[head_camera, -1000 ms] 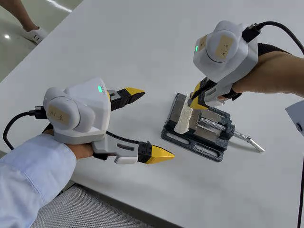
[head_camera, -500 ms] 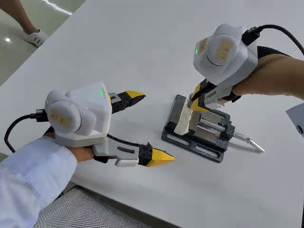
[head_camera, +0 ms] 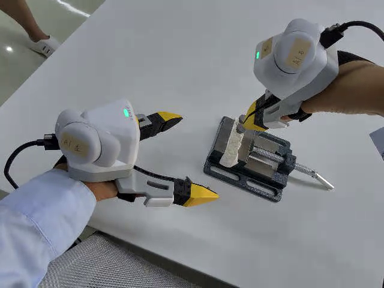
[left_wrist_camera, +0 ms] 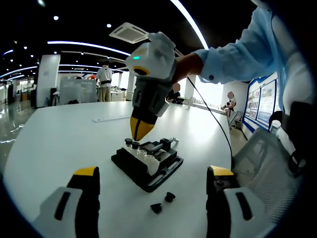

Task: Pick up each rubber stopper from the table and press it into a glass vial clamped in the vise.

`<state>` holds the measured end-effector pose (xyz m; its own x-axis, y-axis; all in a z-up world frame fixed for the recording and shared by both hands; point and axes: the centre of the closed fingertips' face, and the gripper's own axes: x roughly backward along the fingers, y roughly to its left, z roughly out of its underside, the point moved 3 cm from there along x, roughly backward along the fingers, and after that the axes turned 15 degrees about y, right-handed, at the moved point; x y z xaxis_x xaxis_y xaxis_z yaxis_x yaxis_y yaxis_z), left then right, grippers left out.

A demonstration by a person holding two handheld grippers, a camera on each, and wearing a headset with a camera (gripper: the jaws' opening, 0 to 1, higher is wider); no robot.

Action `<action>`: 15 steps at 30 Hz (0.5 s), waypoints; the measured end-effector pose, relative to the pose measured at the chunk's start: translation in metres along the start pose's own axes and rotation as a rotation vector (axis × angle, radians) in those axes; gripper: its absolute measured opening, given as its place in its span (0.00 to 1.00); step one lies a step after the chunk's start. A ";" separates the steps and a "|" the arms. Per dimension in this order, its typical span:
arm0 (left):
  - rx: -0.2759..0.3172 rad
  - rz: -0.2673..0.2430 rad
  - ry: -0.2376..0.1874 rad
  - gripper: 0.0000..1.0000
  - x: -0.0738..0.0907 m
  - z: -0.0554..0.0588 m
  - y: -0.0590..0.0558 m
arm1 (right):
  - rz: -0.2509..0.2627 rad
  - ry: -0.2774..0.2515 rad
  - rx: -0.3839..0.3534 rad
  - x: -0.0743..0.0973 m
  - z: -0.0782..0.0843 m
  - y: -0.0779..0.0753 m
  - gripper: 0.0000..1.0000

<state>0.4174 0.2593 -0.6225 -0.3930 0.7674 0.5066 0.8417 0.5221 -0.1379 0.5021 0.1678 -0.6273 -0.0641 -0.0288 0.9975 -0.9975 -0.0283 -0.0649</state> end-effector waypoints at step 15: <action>0.006 -0.005 0.004 0.86 0.000 0.003 0.003 | -0.002 0.002 0.001 -0.003 -0.003 0.001 0.00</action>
<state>0.4191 0.2622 -0.6254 -0.3957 0.7632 0.5108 0.8375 0.5281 -0.1403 0.5008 0.1709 -0.6302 -0.0626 -0.0263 0.9977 -0.9975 -0.0299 -0.0634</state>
